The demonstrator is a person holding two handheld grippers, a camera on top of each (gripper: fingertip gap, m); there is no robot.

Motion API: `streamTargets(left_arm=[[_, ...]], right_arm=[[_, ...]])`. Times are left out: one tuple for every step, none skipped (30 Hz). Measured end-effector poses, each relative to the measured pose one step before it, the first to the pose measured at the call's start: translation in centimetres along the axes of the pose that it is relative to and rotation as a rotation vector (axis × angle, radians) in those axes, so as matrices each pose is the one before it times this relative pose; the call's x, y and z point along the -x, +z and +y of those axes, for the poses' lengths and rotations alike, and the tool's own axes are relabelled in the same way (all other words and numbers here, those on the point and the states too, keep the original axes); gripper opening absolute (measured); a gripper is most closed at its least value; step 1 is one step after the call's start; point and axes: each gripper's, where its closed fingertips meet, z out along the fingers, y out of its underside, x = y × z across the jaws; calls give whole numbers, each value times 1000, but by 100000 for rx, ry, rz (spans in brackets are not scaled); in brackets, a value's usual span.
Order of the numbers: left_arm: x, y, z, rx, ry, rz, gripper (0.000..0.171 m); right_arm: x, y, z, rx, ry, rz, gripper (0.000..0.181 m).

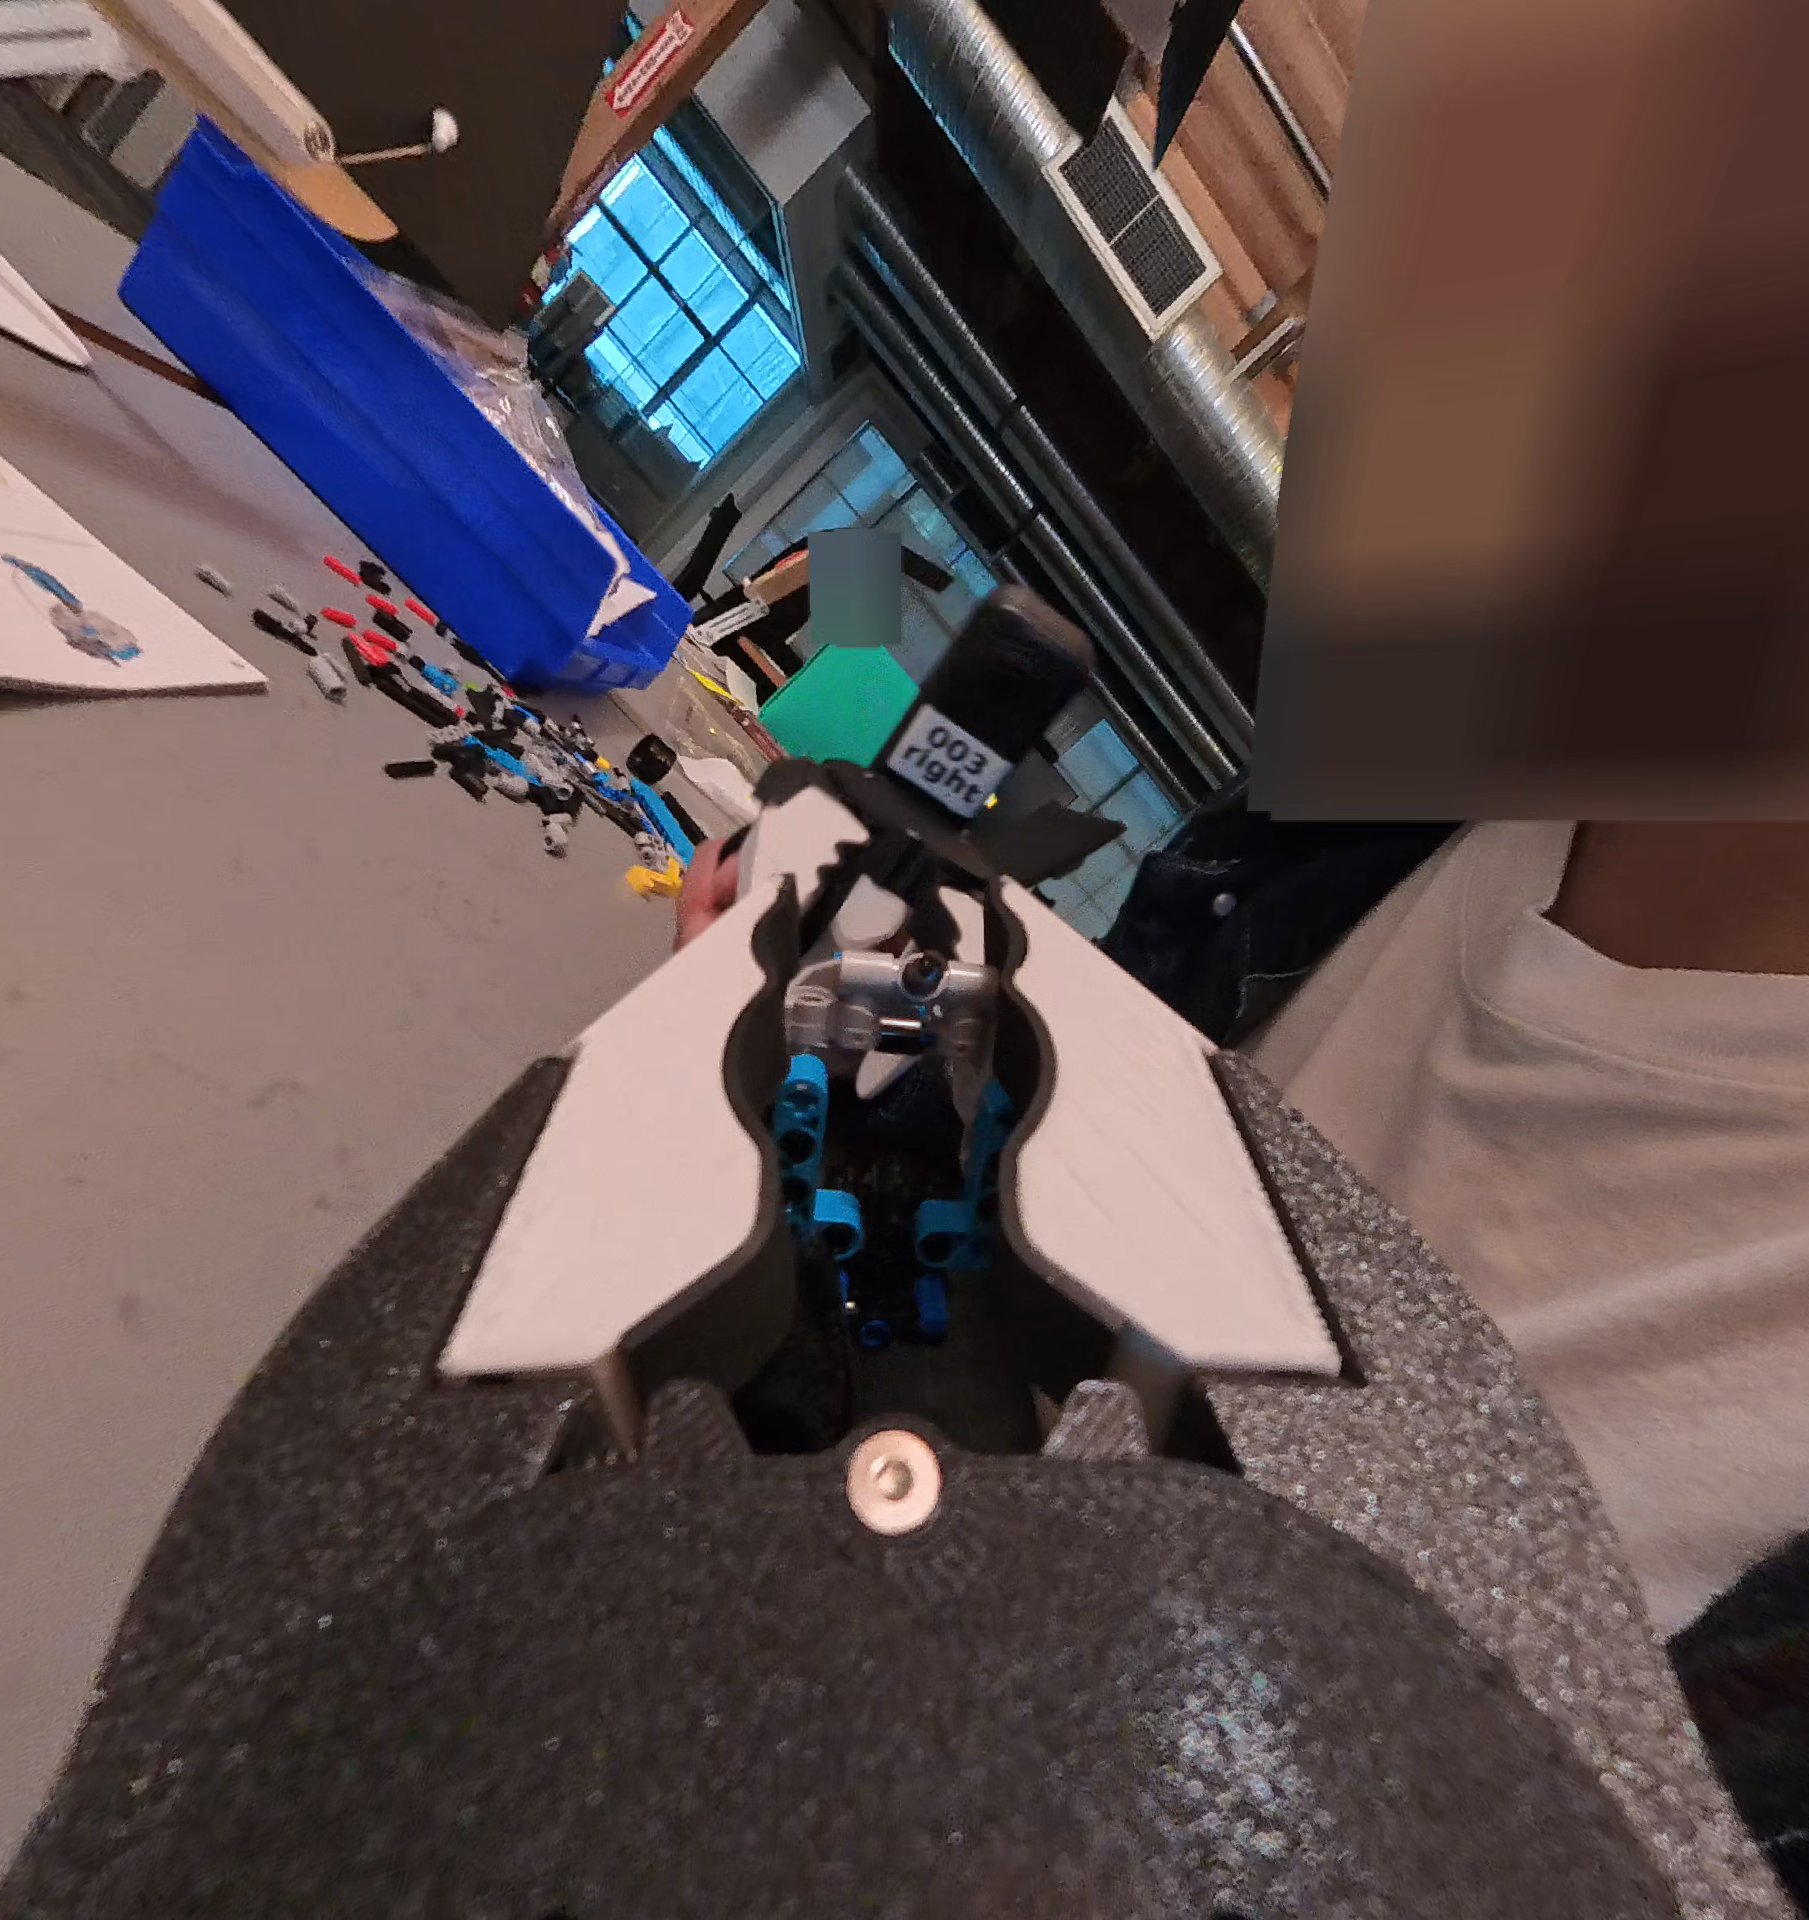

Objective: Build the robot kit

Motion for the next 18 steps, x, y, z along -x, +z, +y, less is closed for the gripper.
streamTargets(left_arm=[[101,92,250,1042,-334,-478,35],[151,98,283,1299,-155,-892,34],[146,87,241,1023,-204,-761,35],[104,53,99,327,-282,-489,34],[33,47,78,304,-449,17,35],[-63,42,71,180,-741,660,34],[-53,95,136,474,-400,377,34],[-55,111,197,882,381,-96,35],[-51,117,210,1086,936,-301,34],[-52,52,122,510,620,-133,34],[14,17,110,491,-254,-8,34],[156,10,107,359,-879,-427,34],[222,-6,108,371,-1195,-703,34],[327,-24,73,290,-862,-1475,32],[401,-147,-133,-666,560,-2517,29],[509,-305,-403,-1784,2077,-4097,30],[584,-411,-548,-2245,4113,-5609,34],[671,-446,-475,-1717,6179,-6950,37]], right_arm=[[-213,-70,-182,-296,-8343,5202,44],[-27,-52,-98,311,-8291,4051,44],[-120,32,84,1452,-7911,4671,44],[-140,62,139,1708,-7381,4749,49],[117,66,155,1490,-6177,3232,49],[246,100,276,2163,-6112,2032,43],[170,34,110,1714,-5324,2239,39],[127,-86,-228,-666,-4129,2031,29],[113,-113,-248,-1051,-3536,1323,19],[-55,-119,-156,-335,-2872,1531,17],[16,-93,-125,-404,-1166,-15,17],[-44,-39,-63,-296,887,-540,16],[-103,-24,11,82,1589,-543,16],[-9,29,181,863,1747,-1381,16],[-72,50,461,2208,2095,-1555,14],[-416,69,739,3846,2674,-40,14],[-746,12,798,4163,3670,1359,14],[-673,7,904,5170,4115,-99,14]])
